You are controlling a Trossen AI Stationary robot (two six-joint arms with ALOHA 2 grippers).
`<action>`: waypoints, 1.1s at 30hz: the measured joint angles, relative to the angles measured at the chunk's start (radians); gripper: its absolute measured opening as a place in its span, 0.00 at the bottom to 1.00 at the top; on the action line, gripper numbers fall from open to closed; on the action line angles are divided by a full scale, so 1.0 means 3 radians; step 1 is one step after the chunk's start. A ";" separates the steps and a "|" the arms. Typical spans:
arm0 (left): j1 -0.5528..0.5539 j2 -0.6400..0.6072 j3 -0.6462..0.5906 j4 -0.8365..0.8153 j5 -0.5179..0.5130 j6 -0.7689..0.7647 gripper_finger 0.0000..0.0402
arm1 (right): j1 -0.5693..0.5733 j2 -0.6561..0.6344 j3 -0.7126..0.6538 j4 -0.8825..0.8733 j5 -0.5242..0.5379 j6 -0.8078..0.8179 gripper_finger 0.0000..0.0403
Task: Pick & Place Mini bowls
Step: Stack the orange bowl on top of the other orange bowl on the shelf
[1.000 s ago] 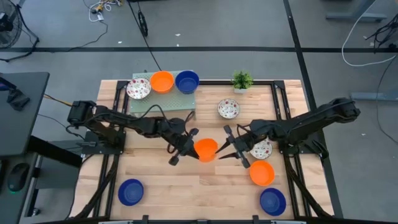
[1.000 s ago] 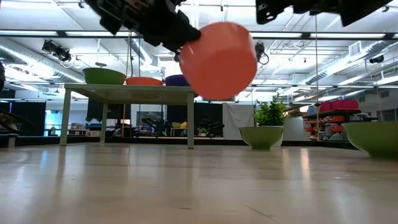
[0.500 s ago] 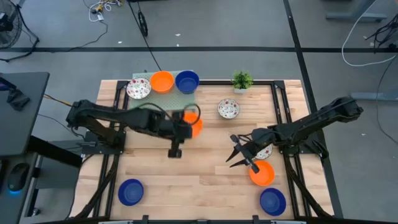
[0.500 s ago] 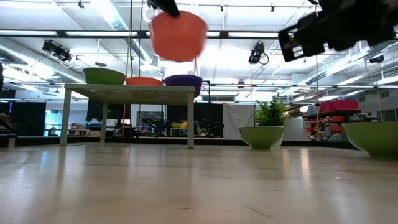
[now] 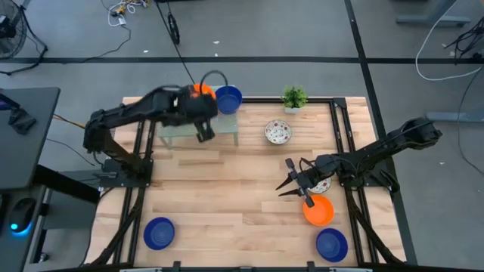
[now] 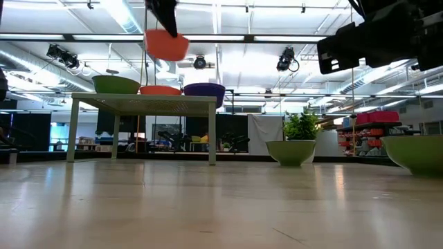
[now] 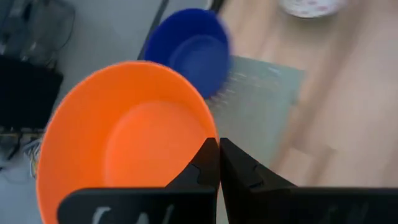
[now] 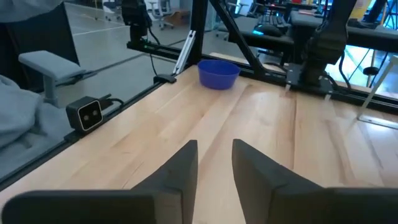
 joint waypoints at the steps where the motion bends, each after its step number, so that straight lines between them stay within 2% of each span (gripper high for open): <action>1: 0.0098 0.0008 -0.0047 0.0068 0.0006 0.0055 0.01 | 0.0000 0.0000 0.0000 0.0005 0.0000 0.0000 0.25; 7: 0.0592 0.0006 -0.0340 0.0416 0.0235 0.0085 0.01 | 0.0000 0.0000 0.0000 0.0018 0.0000 0.0000 0.25; 13: 0.0865 0.0005 -0.0612 0.0677 0.0468 0.0009 0.02 | 0.0000 0.0000 0.0000 0.0018 0.0000 0.0000 0.25; 22: 0.1038 0.0003 -0.0779 0.0819 0.0683 -0.0194 0.05 | 0.0000 0.0001 0.0000 0.0017 -0.0001 -0.0001 0.25; 33: 0.1035 0.0003 -0.0779 0.0871 0.0760 -0.0292 0.07 | 0.0000 0.0001 0.0000 0.0017 -0.0001 -0.0001 0.25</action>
